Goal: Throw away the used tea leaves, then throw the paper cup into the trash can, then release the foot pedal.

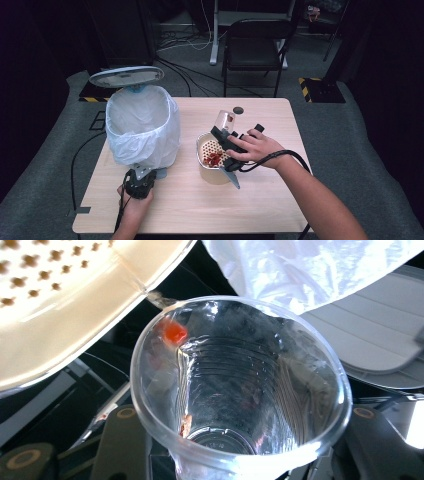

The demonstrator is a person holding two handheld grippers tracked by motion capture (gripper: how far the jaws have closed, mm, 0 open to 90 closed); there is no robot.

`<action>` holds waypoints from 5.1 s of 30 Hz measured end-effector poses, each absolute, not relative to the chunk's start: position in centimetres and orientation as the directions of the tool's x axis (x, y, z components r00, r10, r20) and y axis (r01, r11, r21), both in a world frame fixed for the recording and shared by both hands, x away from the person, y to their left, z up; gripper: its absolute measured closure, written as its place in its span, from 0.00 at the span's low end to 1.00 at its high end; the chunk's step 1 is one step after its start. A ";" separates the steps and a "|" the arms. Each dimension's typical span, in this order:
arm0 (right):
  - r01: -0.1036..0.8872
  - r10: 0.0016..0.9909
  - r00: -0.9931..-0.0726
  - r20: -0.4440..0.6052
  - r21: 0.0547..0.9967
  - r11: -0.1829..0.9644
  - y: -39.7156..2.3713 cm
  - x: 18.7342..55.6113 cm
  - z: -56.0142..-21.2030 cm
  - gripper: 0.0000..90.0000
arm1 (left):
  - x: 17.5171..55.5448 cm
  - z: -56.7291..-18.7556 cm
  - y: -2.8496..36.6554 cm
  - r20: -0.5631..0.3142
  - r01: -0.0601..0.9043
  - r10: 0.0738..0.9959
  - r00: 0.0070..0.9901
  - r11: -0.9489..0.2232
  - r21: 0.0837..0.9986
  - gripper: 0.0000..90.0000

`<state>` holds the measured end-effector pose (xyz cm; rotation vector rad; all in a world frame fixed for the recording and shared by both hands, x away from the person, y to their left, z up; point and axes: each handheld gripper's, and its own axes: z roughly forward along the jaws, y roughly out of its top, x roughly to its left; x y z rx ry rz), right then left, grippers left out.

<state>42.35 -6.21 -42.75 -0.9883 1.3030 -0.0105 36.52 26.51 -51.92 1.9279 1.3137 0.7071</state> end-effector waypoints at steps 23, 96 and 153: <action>-0.499 -0.513 0.337 -0.790 -0.611 0.614 -6.1 42.4 -42.3 0.51 | 36.4 -52.0 26.2 0.021 0.576 0.945 0.326 -0.216 0.789 1.00; -0.385 -0.002 -0.732 -0.681 0.412 0.826 -4.7 44.2 -32.6 0.54 | 36.6 -51.8 26.6 0.054 0.569 0.935 0.352 -0.259 0.780 1.00; 0.064 0.306 -0.947 -0.097 0.877 0.476 -3.3 48.7 -24.8 0.54 | 36.5 -52.0 26.2 0.003 0.576 0.951 0.311 -0.191 0.795 1.00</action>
